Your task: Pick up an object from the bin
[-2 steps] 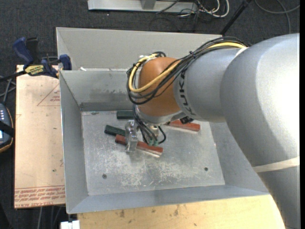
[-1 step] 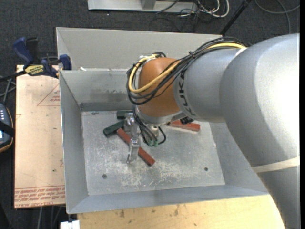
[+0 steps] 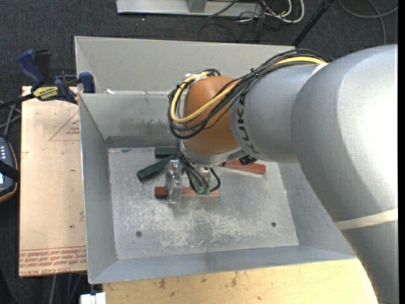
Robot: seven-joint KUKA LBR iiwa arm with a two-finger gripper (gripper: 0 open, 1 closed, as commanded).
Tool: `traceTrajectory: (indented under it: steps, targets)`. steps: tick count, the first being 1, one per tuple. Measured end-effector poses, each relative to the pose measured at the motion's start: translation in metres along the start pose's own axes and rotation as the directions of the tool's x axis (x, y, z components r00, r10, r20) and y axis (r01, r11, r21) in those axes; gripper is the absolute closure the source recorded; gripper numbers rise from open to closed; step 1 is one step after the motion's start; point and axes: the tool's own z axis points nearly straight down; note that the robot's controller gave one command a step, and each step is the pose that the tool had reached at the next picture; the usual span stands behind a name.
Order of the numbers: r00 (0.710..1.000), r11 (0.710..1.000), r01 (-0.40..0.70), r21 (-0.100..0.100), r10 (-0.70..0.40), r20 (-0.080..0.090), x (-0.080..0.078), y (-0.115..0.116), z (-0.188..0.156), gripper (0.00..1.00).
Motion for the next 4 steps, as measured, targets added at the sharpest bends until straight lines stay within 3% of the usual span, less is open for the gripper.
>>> traceTrajectory:
  steps: [1, 2, 3, 4]
  targets:
    - [1.000, 1.000, 0.000, 0.000, 0.000, 0.000, 0.000, 0.000, 0.000, 1.00]
    - [0.999, 1.000, 0.031, 0.003, -0.031, -0.007, 0.006, -0.002, -0.038, 1.00]
    - [0.998, 0.998, 0.058, 0.000, -0.058, 0.000, 0.007, 0.055, -0.051, 0.00]
    - [0.998, 0.998, 0.057, 0.001, -0.057, 0.000, 0.007, 0.055, -0.051, 0.00]
